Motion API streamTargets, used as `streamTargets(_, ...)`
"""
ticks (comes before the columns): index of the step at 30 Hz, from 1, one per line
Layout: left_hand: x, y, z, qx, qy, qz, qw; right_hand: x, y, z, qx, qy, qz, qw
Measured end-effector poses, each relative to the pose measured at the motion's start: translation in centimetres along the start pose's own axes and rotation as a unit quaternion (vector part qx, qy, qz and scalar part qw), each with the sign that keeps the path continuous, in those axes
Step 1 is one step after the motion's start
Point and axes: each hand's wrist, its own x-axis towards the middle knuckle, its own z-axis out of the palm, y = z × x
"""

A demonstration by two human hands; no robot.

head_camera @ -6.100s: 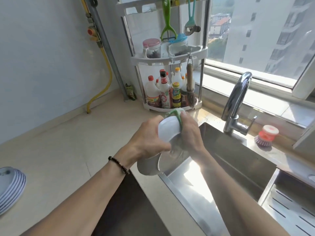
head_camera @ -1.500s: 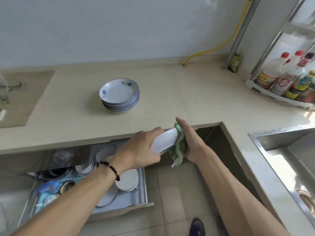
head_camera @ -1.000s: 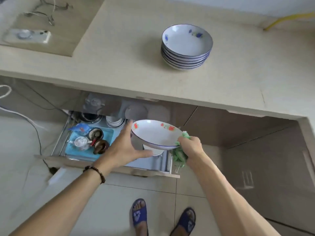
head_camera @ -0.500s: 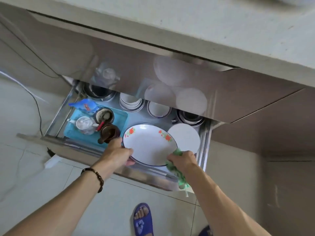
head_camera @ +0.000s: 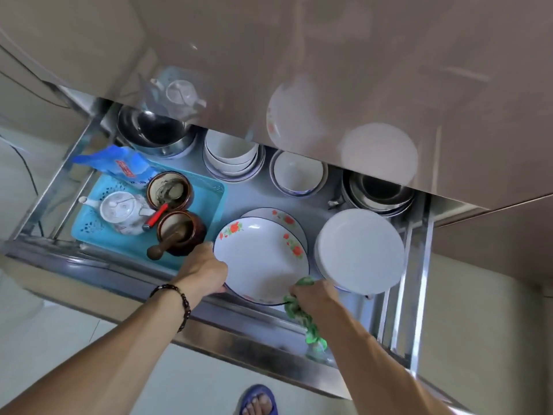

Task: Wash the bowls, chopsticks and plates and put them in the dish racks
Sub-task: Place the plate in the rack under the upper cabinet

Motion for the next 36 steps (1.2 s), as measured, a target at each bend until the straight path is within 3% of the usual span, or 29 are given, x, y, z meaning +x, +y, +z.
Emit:
streamTargets(5, 2.9, -0.4, 1.3, 0.000, 0.021, 0.019, 1.000, 2.5, 0.3, 1.9, 0.042, 0.025, 0.019, 0.999)
streamTargets(12, 4.6, -0.7, 2.2, -0.017, -0.002, -0.018, 1.000, 4.0, -0.3, 2.5, 0.071, 0.077, 0.026, 0.994)
streamTargets(24, 4.5, -0.9, 3.1, -0.068, -0.071, -0.073, 0.992, 3.8, -0.2, 2.3, -0.002, 0.085, -0.036, 0.996)
streamTargets(36, 2.6, -0.1, 3.6, 0.024, -0.071, -0.042, 0.996, 0.3, 1.0, 0.6, -0.020, 0.081, -0.074, 0.994)
